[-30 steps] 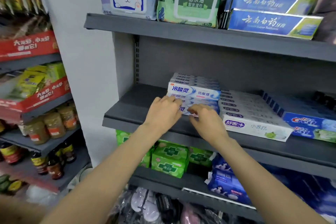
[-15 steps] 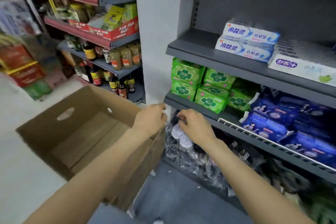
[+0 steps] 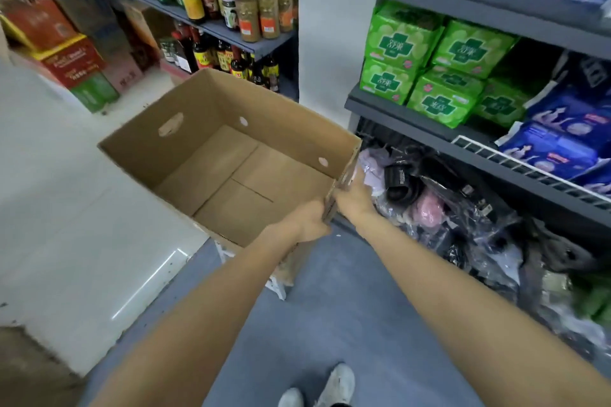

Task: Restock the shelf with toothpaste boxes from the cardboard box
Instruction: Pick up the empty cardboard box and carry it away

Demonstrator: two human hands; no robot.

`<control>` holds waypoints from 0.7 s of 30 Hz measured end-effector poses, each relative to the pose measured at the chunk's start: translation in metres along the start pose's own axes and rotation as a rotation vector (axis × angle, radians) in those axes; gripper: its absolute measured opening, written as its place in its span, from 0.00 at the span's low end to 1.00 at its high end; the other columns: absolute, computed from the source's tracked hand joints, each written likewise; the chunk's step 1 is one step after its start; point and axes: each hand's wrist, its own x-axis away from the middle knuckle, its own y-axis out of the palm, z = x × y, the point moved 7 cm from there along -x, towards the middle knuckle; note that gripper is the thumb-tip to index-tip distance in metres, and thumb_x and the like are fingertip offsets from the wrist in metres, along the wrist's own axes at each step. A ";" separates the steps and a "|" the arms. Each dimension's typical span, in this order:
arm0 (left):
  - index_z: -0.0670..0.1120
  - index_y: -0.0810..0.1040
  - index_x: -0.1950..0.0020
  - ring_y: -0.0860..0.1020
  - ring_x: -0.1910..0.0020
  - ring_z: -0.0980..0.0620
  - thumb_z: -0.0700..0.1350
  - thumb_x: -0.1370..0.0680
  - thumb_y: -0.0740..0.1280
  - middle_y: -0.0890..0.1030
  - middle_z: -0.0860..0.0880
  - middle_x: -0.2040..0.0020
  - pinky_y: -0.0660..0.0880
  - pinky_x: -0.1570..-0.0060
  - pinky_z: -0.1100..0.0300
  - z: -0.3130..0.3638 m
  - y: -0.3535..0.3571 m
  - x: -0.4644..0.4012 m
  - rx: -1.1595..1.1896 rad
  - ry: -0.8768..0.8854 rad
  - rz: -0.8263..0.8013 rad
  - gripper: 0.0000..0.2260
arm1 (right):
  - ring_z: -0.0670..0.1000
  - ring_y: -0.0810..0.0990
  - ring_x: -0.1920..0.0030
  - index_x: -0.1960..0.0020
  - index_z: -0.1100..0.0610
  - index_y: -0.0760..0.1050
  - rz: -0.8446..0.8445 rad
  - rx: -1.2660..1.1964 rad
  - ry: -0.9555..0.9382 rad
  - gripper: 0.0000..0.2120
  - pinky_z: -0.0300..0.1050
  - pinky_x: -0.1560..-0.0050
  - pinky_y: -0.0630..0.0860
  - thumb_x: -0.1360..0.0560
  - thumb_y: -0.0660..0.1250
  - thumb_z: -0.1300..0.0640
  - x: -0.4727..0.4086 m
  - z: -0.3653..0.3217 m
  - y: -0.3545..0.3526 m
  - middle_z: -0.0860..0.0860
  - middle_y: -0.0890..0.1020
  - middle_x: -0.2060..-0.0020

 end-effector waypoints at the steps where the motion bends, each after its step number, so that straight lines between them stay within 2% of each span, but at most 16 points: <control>1: 0.36 0.72 0.40 0.76 0.43 0.41 0.36 0.26 0.64 0.77 0.38 0.44 0.71 0.51 0.56 -0.003 0.000 0.000 0.015 -0.003 0.003 0.15 | 0.57 0.74 0.42 0.28 0.49 0.58 -0.018 -0.155 0.123 0.30 0.55 0.37 0.72 0.28 0.62 0.56 0.001 0.012 0.004 0.57 0.73 0.41; 3: 0.39 0.73 0.38 0.76 0.43 0.42 0.34 0.27 0.60 0.78 0.40 0.43 0.72 0.49 0.57 -0.005 -0.003 0.001 0.050 0.030 0.032 0.17 | 0.56 0.78 0.52 0.40 0.54 0.68 -0.102 -0.359 0.297 0.14 0.54 0.43 0.76 0.24 0.60 0.52 0.014 0.023 0.013 0.55 0.78 0.51; 4: 0.41 0.73 0.39 0.77 0.44 0.43 0.34 0.27 0.60 0.79 0.42 0.44 0.73 0.50 0.57 -0.004 -0.005 0.003 0.071 0.046 0.050 0.17 | 0.55 0.79 0.53 0.43 0.55 0.70 -0.113 -0.398 0.309 0.11 0.52 0.46 0.77 0.22 0.59 0.51 0.021 0.023 0.012 0.55 0.79 0.53; 7: 0.48 0.69 0.49 0.74 0.55 0.49 0.38 0.26 0.61 0.76 0.48 0.55 0.68 0.58 0.58 0.008 -0.010 0.017 0.182 0.086 0.068 0.08 | 0.51 0.80 0.53 0.50 0.54 0.72 -0.057 -0.438 0.193 0.07 0.45 0.52 0.76 0.20 0.60 0.51 0.037 0.020 -0.001 0.53 0.80 0.53; 9: 0.48 0.68 0.50 0.75 0.59 0.49 0.41 0.24 0.59 0.76 0.49 0.60 0.68 0.59 0.58 0.028 -0.012 0.026 0.256 0.140 0.055 0.04 | 0.46 0.80 0.60 0.51 0.54 0.73 -0.007 -0.460 0.108 0.05 0.42 0.56 0.75 0.21 0.61 0.54 0.055 0.014 -0.016 0.49 0.81 0.60; 11: 0.47 0.69 0.41 0.77 0.57 0.48 0.44 0.20 0.54 0.78 0.48 0.56 0.70 0.57 0.57 0.059 -0.011 0.033 0.270 0.232 0.024 0.10 | 0.45 0.78 0.68 0.50 0.55 0.75 0.039 -0.499 0.046 0.06 0.39 0.63 0.74 0.21 0.62 0.54 0.075 0.007 -0.036 0.47 0.80 0.67; 13: 0.46 0.65 0.33 0.75 0.50 0.49 0.46 0.18 0.52 0.77 0.46 0.47 0.69 0.51 0.58 0.092 -0.009 0.042 0.224 0.292 0.003 0.14 | 0.49 0.75 0.69 0.47 0.58 0.75 0.093 -0.576 -0.013 0.08 0.40 0.70 0.76 0.21 0.63 0.55 0.094 -0.001 -0.062 0.51 0.80 0.65; 15: 0.45 0.64 0.31 0.74 0.41 0.47 0.45 0.18 0.54 0.75 0.44 0.38 0.68 0.44 0.57 0.125 -0.002 0.048 0.200 0.338 -0.013 0.15 | 0.48 0.74 0.70 0.44 0.62 0.73 0.157 -0.626 -0.038 0.11 0.39 0.74 0.74 0.22 0.64 0.57 0.111 -0.004 -0.094 0.53 0.78 0.64; 16: 0.43 0.65 0.33 0.73 0.39 0.45 0.45 0.19 0.55 0.74 0.43 0.36 0.68 0.42 0.56 0.141 0.001 0.051 0.180 0.350 -0.009 0.15 | 0.47 0.73 0.71 0.41 0.65 0.72 0.186 -0.621 -0.037 0.14 0.37 0.76 0.73 0.22 0.64 0.57 0.118 -0.003 -0.111 0.54 0.76 0.65; 18: 0.42 0.66 0.36 0.73 0.39 0.43 0.44 0.21 0.58 0.74 0.42 0.38 0.69 0.47 0.56 0.172 0.007 0.056 0.134 0.362 0.011 0.14 | 0.47 0.75 0.67 0.35 0.67 0.69 0.227 -0.599 -0.032 0.21 0.36 0.72 0.75 0.23 0.66 0.56 0.135 0.000 -0.142 0.57 0.76 0.60; 20: 0.42 0.65 0.34 0.73 0.42 0.45 0.46 0.21 0.59 0.74 0.43 0.37 0.68 0.51 0.58 0.205 0.016 0.065 0.128 0.379 0.006 0.16 | 0.46 0.79 0.62 0.31 0.65 0.67 0.278 -0.614 -0.039 0.24 0.35 0.66 0.77 0.24 0.66 0.56 0.153 0.007 -0.172 0.55 0.80 0.55; 21: 0.43 0.65 0.36 0.73 0.43 0.46 0.48 0.20 0.59 0.74 0.44 0.38 0.68 0.52 0.58 0.222 0.023 0.070 0.137 0.405 0.009 0.15 | 0.44 0.79 0.63 0.30 0.64 0.66 0.304 -0.628 -0.047 0.24 0.34 0.66 0.76 0.23 0.66 0.57 0.163 0.011 -0.188 0.53 0.80 0.56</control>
